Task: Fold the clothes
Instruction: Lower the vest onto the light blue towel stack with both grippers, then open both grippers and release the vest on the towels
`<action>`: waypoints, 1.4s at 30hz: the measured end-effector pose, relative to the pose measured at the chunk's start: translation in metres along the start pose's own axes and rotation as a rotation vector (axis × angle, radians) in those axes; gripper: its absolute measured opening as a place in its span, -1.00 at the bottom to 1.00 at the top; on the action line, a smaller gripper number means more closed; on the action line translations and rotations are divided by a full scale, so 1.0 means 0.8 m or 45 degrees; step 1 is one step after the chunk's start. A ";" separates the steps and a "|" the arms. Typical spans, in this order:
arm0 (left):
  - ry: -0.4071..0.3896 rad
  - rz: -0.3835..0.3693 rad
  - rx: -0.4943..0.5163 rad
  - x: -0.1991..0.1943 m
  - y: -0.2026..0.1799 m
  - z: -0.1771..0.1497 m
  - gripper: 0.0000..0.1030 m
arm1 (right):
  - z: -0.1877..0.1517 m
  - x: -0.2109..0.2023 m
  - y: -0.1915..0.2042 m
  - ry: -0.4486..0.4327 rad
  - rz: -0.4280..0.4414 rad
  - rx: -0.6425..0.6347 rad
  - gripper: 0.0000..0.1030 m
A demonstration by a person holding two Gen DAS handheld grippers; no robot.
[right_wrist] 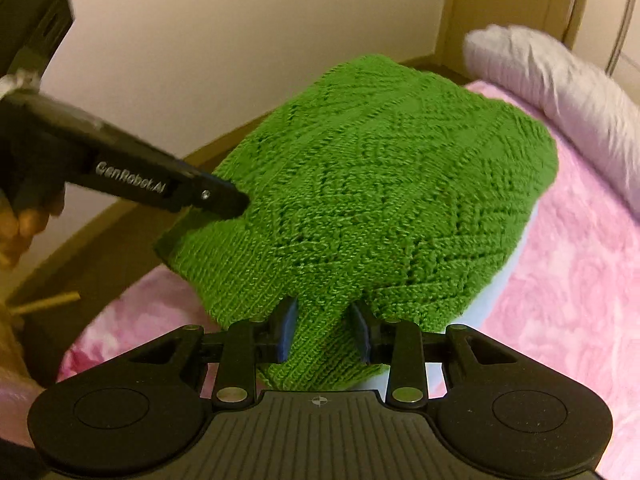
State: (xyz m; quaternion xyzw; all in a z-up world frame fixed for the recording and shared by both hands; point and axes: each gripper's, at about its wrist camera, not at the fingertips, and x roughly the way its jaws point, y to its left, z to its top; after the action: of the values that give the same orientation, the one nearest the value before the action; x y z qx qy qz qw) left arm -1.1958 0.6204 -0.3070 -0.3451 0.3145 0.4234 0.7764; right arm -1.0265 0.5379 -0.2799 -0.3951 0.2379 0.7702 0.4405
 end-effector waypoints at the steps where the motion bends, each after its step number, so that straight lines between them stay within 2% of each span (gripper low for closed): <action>1: -0.004 0.004 -0.004 -0.001 -0.001 0.000 -0.74 | 0.001 0.000 0.000 0.000 0.000 0.003 -0.32; 5: -0.011 0.026 -0.056 -0.011 -0.006 0.008 -0.75 | 0.010 -0.011 -0.007 -0.002 0.011 0.044 -0.31; 8: 0.016 0.053 -0.117 -0.025 -0.016 0.021 -0.74 | 0.017 -0.034 -0.023 -0.028 0.032 0.180 -0.31; 10: 0.059 0.115 -0.149 -0.039 -0.026 0.032 -0.70 | 0.020 -0.053 -0.033 -0.034 0.040 0.276 -0.31; 12: 0.072 0.178 -0.148 -0.059 -0.038 0.040 -0.63 | 0.022 -0.075 -0.042 -0.040 0.043 0.372 -0.31; 16: 0.040 0.174 -0.130 -0.113 -0.069 0.046 -0.57 | 0.023 -0.128 -0.058 -0.071 0.050 0.556 -0.29; 17: 0.040 0.172 -0.132 -0.124 -0.077 0.047 -0.57 | 0.023 -0.142 -0.062 -0.078 0.051 0.588 -0.18; 22: 0.054 0.259 -0.096 -0.180 -0.129 0.052 -0.57 | 0.030 -0.213 -0.064 -0.145 0.074 0.658 -0.15; 26: 0.025 0.328 -0.070 -0.216 -0.164 0.055 -0.46 | 0.044 -0.259 -0.061 -0.212 0.066 0.654 -0.15; 31: -0.038 0.398 -0.092 -0.249 -0.201 0.046 -0.46 | 0.049 -0.306 -0.060 -0.249 -0.005 0.570 -0.14; 34: -0.104 0.408 -0.125 -0.265 -0.222 0.036 -0.45 | 0.043 -0.318 -0.066 -0.291 0.009 0.491 -0.14; 38: -0.245 0.391 -0.207 -0.285 -0.247 0.015 -0.38 | 0.029 -0.327 -0.072 -0.329 0.037 0.331 -0.14; 42: -0.297 0.464 -0.276 -0.295 -0.281 0.003 -0.36 | 0.010 -0.333 -0.075 -0.293 0.006 0.201 -0.14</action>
State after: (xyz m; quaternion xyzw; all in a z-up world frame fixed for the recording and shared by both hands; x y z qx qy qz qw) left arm -1.1031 0.4280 -0.0609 -0.3129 0.2325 0.6248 0.6765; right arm -0.8975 0.4428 -0.0584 -0.2677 0.2464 0.7904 0.4929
